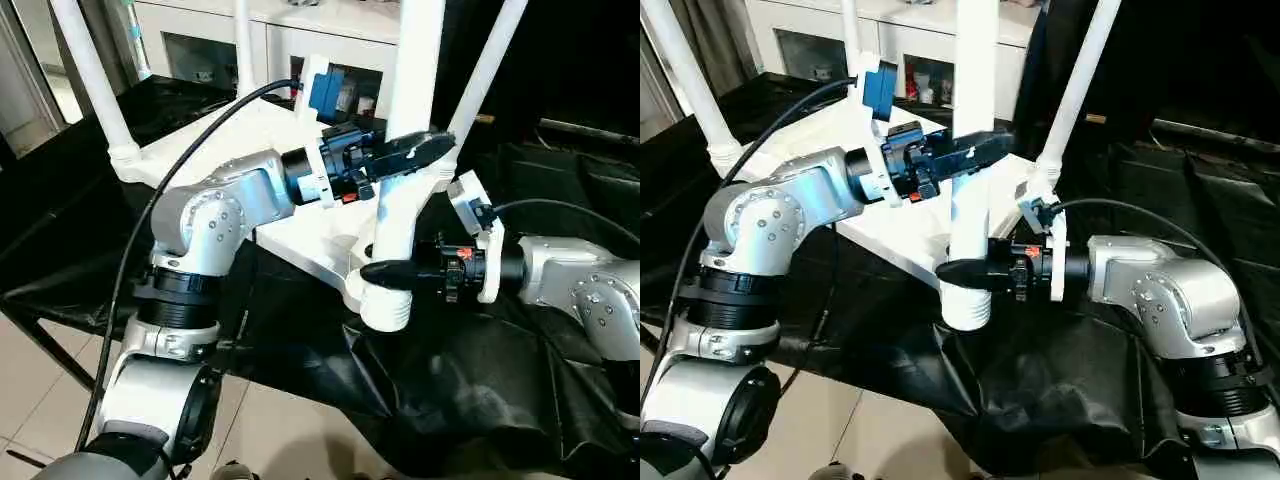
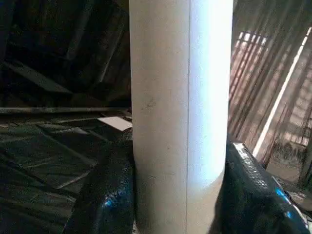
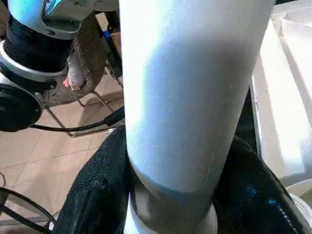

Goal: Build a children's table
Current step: Pick table leg

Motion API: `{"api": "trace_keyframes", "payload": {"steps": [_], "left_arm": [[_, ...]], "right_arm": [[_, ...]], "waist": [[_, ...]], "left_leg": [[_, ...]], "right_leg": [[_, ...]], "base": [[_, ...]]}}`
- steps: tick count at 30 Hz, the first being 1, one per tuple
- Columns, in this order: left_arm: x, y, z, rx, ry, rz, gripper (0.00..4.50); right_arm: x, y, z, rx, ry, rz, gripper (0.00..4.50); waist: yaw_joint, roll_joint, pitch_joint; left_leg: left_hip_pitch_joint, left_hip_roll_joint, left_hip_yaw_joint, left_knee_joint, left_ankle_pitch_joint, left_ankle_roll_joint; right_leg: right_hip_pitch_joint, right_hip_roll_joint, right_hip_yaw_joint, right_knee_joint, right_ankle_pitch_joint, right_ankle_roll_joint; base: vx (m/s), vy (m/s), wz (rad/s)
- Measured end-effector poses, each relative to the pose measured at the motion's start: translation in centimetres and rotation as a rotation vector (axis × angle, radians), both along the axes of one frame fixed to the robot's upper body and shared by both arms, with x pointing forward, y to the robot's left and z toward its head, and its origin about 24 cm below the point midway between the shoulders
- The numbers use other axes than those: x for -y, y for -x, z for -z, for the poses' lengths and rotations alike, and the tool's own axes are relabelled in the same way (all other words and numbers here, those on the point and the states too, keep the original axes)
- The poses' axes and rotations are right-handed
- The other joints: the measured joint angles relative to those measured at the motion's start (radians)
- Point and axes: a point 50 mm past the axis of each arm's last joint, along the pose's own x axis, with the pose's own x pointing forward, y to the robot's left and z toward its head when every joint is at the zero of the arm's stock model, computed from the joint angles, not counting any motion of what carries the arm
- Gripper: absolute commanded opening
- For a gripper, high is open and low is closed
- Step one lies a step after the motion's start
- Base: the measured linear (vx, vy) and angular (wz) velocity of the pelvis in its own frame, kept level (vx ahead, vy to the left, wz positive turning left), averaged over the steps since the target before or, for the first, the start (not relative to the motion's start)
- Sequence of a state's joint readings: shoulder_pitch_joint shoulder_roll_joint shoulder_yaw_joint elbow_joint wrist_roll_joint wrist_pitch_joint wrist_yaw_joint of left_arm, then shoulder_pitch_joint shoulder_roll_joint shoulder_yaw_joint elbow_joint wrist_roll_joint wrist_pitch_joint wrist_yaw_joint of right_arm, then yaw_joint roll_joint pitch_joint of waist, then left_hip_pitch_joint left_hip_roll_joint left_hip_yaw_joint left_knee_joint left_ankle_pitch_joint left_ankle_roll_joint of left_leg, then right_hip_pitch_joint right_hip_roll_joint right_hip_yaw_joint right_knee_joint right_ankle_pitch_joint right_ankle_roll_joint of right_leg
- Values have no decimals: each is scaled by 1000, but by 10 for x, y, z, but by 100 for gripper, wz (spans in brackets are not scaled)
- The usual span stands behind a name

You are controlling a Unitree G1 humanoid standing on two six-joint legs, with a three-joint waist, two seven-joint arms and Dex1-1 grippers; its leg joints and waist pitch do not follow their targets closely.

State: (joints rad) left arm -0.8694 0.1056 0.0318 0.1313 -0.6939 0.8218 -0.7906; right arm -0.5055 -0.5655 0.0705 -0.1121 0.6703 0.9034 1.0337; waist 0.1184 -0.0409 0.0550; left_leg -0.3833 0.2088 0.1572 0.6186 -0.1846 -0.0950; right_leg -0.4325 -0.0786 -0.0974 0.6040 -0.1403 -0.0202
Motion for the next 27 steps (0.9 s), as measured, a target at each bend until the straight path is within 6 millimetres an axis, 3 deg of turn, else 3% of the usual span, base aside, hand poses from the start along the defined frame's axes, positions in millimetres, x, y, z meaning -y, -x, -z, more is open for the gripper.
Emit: {"api": "trace_keyframes", "payload": {"steps": [5,8,18,27], "left_arm": [[0,1,0,4,6,-1,182],[-1,1,0,8,12,-3,182],[-10,5,1,59,14,23,180],[-9,13,-2,100,18,86,180]], "right_arm": [[-1,0,0,14,1,0,189],[-2,-1,0,20,-5,1,259],[-3,-2,3,-2,-23,-11,340],[-3,-1,5,-40,-45,-45,343]], "waist": [[0,0,0],[0,0,0],[-2,-1,0],[-2,-2,0]], "left_leg": [[0,0,0,0,0,0],[0,0,0,0,0,0],[0,0,0,0,0,0],[0,0,0,0,0,0]], "right_leg": [[0,0,0,0,0,0],[0,0,0,0,0,0],[0,0,0,1,0,0],[0,0,0,2,0,0]], "base": [[0,0,0],[0,0,0],[0,0,0],[0,0,0]]}}
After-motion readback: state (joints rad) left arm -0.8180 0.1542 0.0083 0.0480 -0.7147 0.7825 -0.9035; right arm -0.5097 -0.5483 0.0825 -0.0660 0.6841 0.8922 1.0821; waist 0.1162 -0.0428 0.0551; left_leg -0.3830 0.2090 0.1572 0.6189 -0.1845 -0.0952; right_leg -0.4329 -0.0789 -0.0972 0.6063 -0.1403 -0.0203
